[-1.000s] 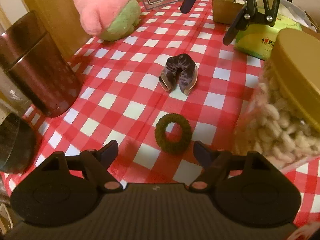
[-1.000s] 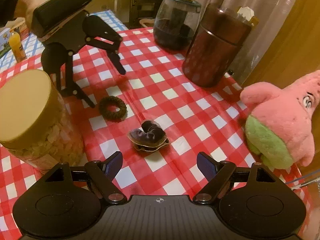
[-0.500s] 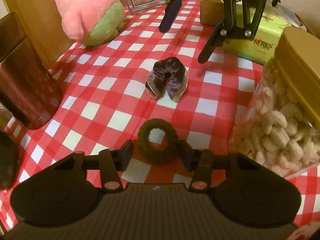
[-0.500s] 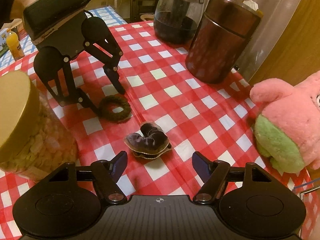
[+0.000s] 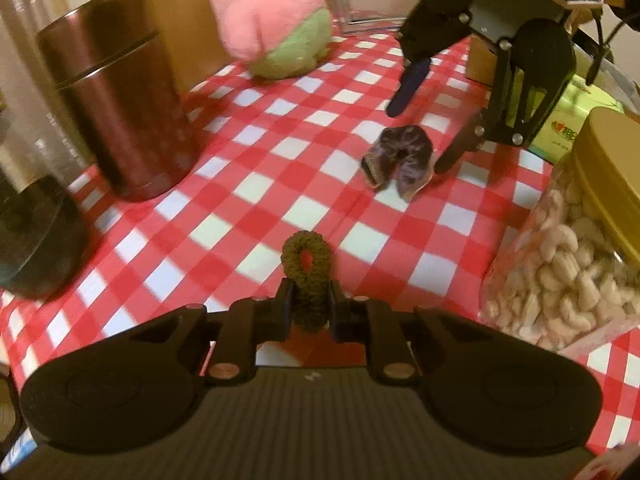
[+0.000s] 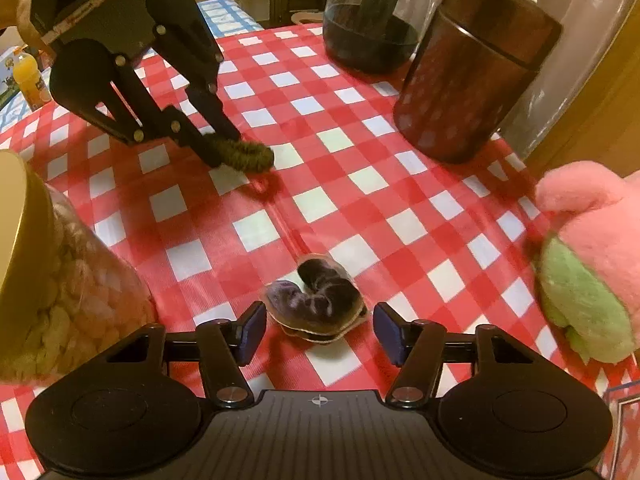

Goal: Organize soft objects
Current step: 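Grasp the green hair tie with the left tool while the right tool approaches the scrunchie, then grasp the dark scrunchie with the right tool while the left tool lifts the hair tie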

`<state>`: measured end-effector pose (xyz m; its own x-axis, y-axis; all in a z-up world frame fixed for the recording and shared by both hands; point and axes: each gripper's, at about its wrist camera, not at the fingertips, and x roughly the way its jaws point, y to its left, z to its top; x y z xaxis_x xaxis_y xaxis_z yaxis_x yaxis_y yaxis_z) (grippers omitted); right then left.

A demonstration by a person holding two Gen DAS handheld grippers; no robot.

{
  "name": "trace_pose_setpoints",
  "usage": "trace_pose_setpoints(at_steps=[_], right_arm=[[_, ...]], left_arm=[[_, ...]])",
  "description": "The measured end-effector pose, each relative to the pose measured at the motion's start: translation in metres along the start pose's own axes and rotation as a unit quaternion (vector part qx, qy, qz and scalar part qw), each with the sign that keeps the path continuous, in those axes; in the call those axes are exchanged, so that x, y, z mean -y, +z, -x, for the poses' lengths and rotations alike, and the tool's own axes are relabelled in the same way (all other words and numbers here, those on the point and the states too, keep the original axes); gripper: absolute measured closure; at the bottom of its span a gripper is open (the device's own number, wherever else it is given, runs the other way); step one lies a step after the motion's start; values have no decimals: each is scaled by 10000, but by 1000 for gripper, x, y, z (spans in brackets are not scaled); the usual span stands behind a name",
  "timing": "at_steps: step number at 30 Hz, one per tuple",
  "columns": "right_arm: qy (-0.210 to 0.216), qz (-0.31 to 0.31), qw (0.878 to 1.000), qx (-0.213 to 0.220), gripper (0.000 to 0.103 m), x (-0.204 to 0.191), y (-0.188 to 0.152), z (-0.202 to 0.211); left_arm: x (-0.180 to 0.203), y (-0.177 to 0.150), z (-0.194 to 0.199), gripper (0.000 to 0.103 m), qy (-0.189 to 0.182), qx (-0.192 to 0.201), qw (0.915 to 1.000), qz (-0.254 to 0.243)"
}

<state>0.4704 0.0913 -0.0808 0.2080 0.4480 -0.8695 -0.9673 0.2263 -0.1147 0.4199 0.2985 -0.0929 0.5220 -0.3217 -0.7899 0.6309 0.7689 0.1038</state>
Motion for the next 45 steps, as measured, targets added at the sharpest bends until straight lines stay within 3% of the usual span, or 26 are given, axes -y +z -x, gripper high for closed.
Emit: trace_pose_setpoints(at_steps=[2,5,8,14,19,29,38,45], right_arm=[[-1,28,10000,-63,65,-2,2,-4],[-22,71,9999,-101,83,-6,3,-5],[-103,34,9999,-89,87,-7,4,-1],[-454,-321,9984,-31,88,0,5,22],[-769,-712,9945,-60,88,2,-2,50],[-1241,-1544,9802,-4,87,-34,-31,139],[-1341,-2442,9592,486,87,-92,-62,228],[-1369,-2803,9470,772,87,-145,-93,263]], left_arm=[[-3,-3,5,88,78,-24,9999,97],[-4,-7,9,88,146,-33,9996,225],[-1,-10,14,88,204,-63,9995,238],[0,-11,22,88,396,-65,9984,399],[-1,-9,39,88,683,-58,9943,816],[19,5,98,88,1117,24,9810,1588],[74,12,171,88,1493,51,9665,2085],[136,-3,215,88,1734,134,9559,2368]])
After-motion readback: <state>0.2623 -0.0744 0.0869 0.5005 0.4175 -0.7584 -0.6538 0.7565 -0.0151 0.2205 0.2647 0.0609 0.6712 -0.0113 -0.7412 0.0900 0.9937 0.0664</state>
